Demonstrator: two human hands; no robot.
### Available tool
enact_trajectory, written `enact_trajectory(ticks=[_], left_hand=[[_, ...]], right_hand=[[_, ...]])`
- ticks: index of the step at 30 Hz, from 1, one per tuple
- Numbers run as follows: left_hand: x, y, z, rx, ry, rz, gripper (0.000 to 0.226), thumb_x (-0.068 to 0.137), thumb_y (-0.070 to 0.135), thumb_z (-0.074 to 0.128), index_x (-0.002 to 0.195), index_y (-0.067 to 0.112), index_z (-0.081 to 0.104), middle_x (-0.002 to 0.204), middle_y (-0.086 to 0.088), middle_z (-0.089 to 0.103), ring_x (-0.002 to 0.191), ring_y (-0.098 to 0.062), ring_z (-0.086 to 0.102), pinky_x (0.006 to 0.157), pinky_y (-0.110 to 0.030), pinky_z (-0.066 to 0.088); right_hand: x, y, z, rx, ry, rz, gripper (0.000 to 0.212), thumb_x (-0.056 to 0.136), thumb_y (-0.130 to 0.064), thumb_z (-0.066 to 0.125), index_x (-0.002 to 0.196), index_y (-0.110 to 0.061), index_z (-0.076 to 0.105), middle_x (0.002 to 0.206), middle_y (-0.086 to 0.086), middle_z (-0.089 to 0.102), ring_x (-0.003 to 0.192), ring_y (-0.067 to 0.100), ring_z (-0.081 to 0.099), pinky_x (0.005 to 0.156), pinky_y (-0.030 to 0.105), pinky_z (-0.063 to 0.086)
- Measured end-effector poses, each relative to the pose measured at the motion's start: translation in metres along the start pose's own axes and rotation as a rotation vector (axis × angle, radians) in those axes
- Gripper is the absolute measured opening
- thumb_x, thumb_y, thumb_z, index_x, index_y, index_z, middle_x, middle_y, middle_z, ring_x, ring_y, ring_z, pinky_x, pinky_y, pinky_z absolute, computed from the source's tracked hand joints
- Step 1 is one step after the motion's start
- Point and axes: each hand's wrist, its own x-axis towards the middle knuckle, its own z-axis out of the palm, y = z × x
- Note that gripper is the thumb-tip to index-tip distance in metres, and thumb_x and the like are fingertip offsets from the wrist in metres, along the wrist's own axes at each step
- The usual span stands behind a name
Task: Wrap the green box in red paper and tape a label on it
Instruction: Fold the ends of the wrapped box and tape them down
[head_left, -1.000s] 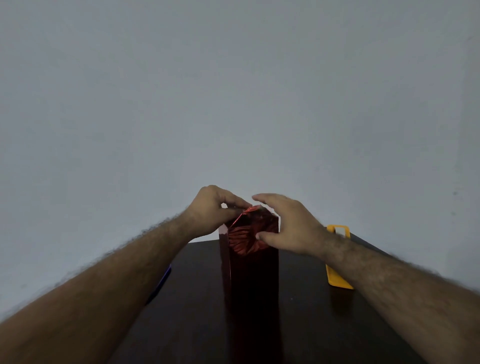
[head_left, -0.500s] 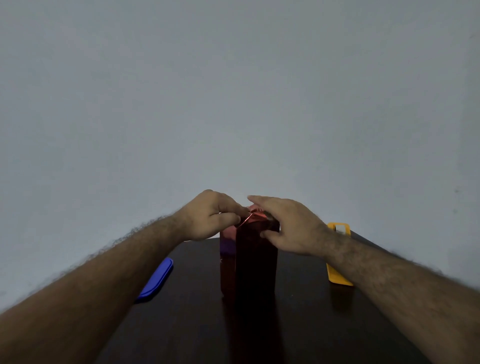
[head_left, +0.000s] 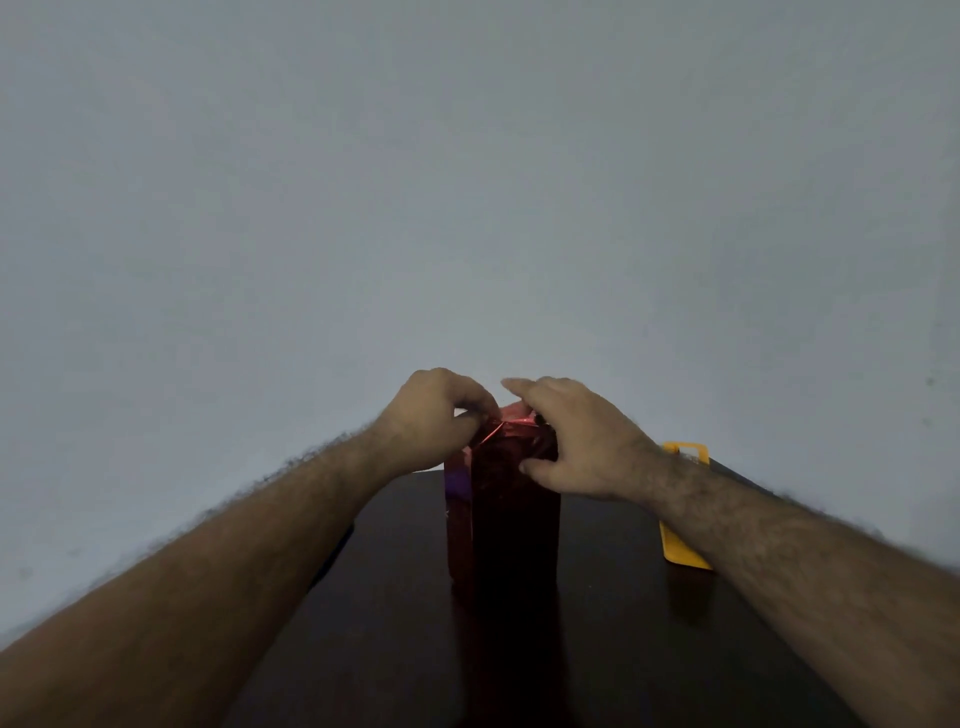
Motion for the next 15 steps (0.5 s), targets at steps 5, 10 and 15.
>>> enact_trajectory(ticks=[5, 10, 15], left_hand=[[-0.01, -0.005, -0.012, -0.094, -0.137, 0.041, 0.04, 0.094, -0.001, 0.061, 0.115, 0.026, 0.083, 0.116, 0.016, 0.079, 0.116, 0.011, 0.065, 0.103, -0.012, 0.047], [-0.015, -0.016, -0.016, -0.266, -0.229, -0.013, 0.031, 0.093, 0.016, 0.064, 0.119, 0.019, 0.082, 0.124, 0.008, 0.077, 0.125, 0.0, 0.066, 0.109, -0.017, 0.047], [-0.001, -0.003, -0.006, -0.496, 0.037, -0.259, 0.01, 0.094, 0.017, 0.078, 0.092, 0.009, 0.084, 0.093, -0.008, 0.082, 0.089, -0.019, 0.078, 0.086, -0.028, 0.059]], right_hand=[[0.007, 0.011, 0.004, -0.012, -0.088, -0.045, 0.078, 0.081, -0.042, 0.078, 0.154, -0.034, 0.051, 0.155, -0.013, 0.053, 0.141, 0.012, 0.05, 0.117, 0.039, 0.043], [0.007, 0.011, 0.004, -0.039, -0.014, -0.03, 0.062, 0.083, -0.048, 0.08, 0.142, -0.049, 0.06, 0.126, -0.019, 0.072, 0.115, 0.005, 0.065, 0.098, 0.027, 0.05], [0.003, 0.002, 0.004, -0.182, 0.041, -0.031, 0.04, 0.09, -0.052, 0.072, 0.126, -0.037, 0.072, 0.102, -0.011, 0.074, 0.097, 0.012, 0.068, 0.085, 0.031, 0.053]])
